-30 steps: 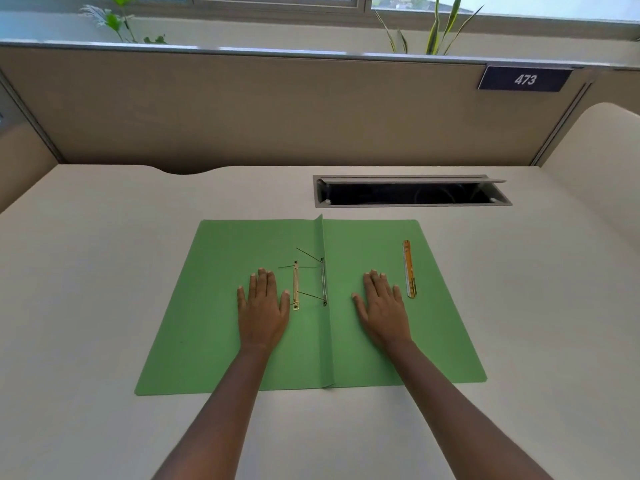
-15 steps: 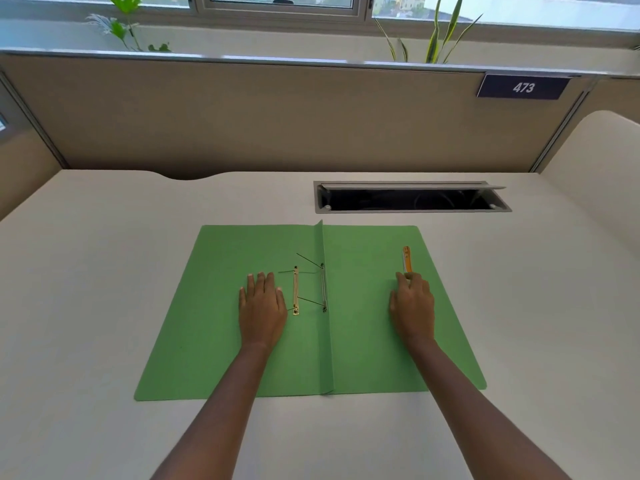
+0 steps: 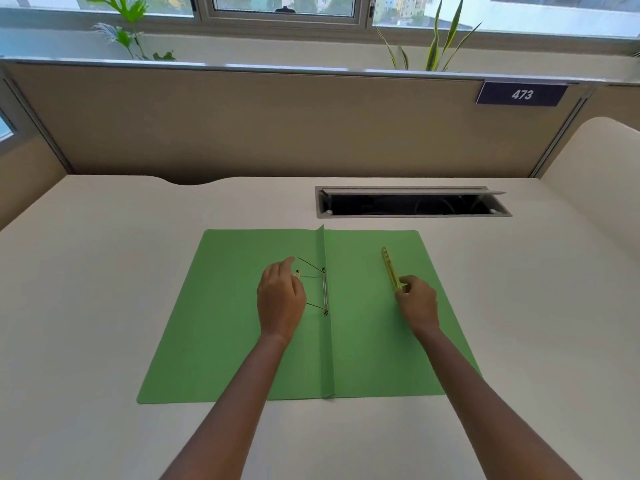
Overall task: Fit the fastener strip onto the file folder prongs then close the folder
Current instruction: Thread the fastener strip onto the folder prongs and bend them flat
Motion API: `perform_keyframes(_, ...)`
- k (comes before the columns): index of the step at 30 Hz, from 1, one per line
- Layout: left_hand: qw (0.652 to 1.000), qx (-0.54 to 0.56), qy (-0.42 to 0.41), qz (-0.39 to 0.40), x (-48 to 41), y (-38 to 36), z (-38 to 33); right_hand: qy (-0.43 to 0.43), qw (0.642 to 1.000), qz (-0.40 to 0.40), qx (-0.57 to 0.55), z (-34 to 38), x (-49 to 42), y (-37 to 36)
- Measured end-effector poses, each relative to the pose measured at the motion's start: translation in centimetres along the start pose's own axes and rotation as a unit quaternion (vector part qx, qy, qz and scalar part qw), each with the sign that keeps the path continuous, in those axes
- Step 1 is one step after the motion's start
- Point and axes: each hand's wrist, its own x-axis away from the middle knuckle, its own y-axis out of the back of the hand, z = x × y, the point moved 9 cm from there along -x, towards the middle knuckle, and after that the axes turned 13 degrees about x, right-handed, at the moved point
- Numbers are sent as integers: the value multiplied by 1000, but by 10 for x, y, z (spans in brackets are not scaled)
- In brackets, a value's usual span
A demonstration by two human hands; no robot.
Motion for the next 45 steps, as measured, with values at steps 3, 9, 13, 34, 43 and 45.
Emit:
perform_keyframes(3, 997, 79, 18, -9, -2, -1, -15, -33, 983, 71, -166, 11, 17, -14)
perform_keyframes(9, 968, 223, 97, 54, -6, -24, -17, -8, 930, 206, -304, 53, 60, -33)
perform_keyframes(13, 946, 281, 149, 55, -7, -29, -4, 21, 926, 233, -296, 67, 71, -40)
perform_keyframes(34, 912, 305, 241, 135, -29, -47, 32, -2, 934, 212, -289, 75, 46, -55)
perform_keyframes(43, 849, 415, 299, 133, -23, -58, 31, 7, 932, 230, -282, 86, 41, -68)
perform_keyframes(45, 846, 421, 301, 129, -23, -58, 31, 7, 932, 227, -284, 86, 41, -69)
